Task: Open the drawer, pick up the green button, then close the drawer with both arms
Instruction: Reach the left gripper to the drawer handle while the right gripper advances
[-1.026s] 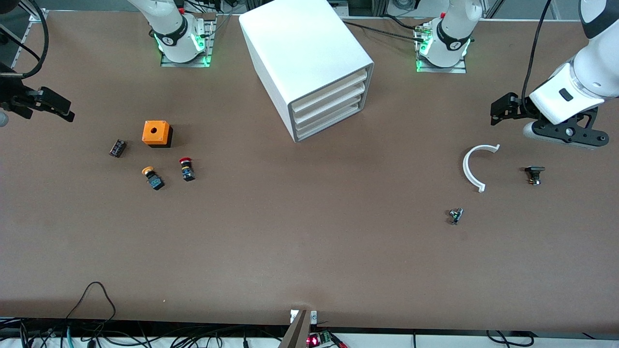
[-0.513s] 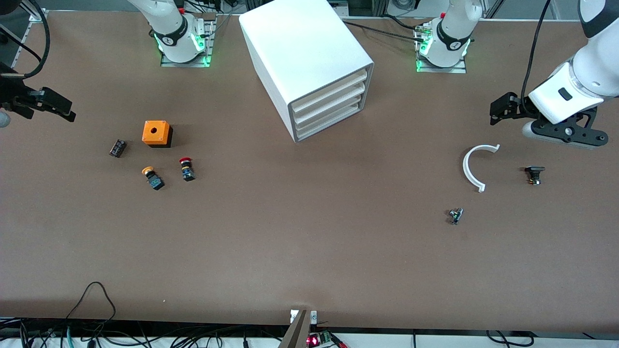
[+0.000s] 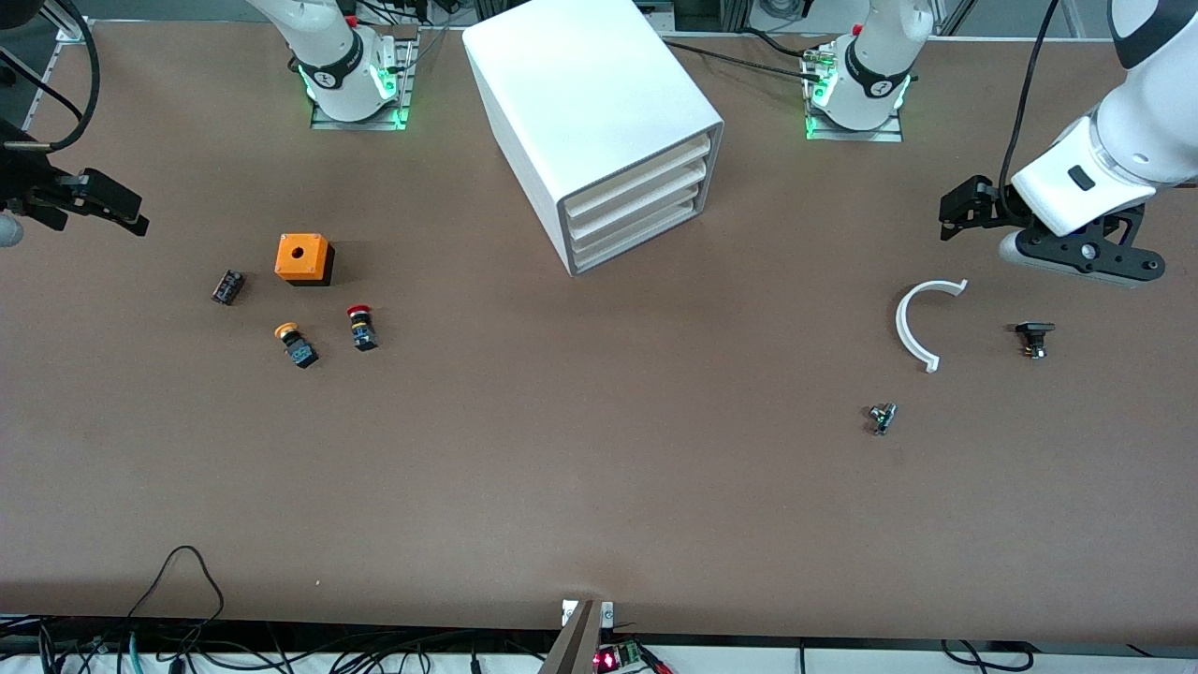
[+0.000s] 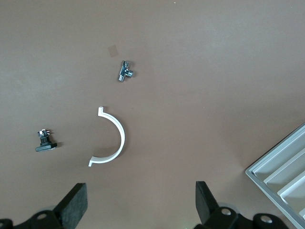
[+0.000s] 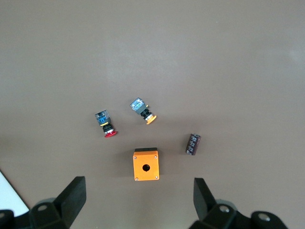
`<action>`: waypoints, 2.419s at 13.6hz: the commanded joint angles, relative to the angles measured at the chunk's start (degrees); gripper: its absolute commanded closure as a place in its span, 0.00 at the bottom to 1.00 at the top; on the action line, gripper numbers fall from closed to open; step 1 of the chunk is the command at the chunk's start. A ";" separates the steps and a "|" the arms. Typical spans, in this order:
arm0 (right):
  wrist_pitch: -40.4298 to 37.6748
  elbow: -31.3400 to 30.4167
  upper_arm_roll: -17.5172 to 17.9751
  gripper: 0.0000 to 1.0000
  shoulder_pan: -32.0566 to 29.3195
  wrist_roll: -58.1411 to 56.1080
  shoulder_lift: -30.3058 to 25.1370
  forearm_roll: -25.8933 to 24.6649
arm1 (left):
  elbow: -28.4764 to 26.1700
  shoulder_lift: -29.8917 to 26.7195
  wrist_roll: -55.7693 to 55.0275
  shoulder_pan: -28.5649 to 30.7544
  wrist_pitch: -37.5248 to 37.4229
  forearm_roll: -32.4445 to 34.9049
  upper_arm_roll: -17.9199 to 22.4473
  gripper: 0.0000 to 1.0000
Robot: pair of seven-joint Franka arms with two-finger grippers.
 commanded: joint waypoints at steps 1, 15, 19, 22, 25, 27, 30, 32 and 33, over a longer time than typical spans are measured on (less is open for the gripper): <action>-0.14 -0.52 0.31 0.00 -0.12 -0.76 -1.00 0.45 | 1.22 1.99 0.63 -0.21 -0.42 0.86 0.10 0.00; -0.23 -0.52 0.39 0.00 1.37 -0.84 1.98 0.54 | -24.52 17.01 9.64 -3.80 19.24 -39.27 -1.65 0.00; -0.49 0.01 0.40 0.00 5.42 -0.84 3.92 -0.95 | -27.42 22.19 17.13 -7.15 21.89 -47.90 -4.81 0.00; -1.46 0.18 0.40 0.00 5.60 -1.11 4.89 -0.61 | -31.03 23.25 19.61 -9.00 27.35 -54.49 -7.71 0.00; -2.69 0.18 0.40 0.00 7.00 -0.75 6.29 -0.51 | -32.97 24.05 19.52 -9.70 30.77 -57.06 -11.67 0.01; -2.69 0.44 0.40 0.00 7.09 -1.02 7.08 -0.43 | -33.76 24.22 19.52 -9.88 32.01 -57.32 -13.07 0.04; -2.87 0.54 0.40 0.00 7.53 -0.93 7.35 -0.08 | -34.29 24.75 19.61 -10.58 32.10 -57.41 -13.35 0.14; -3.13 0.53 0.40 0.00 7.88 -1.02 8.14 -0.08 | -34.99 24.93 19.61 -11.46 33.24 -57.32 -13.52 0.26; -3.13 0.62 0.40 0.00 7.97 -1.02 8.14 -0.08 | -35.52 25.10 19.61 -11.64 33.59 -57.32 -14.13 0.36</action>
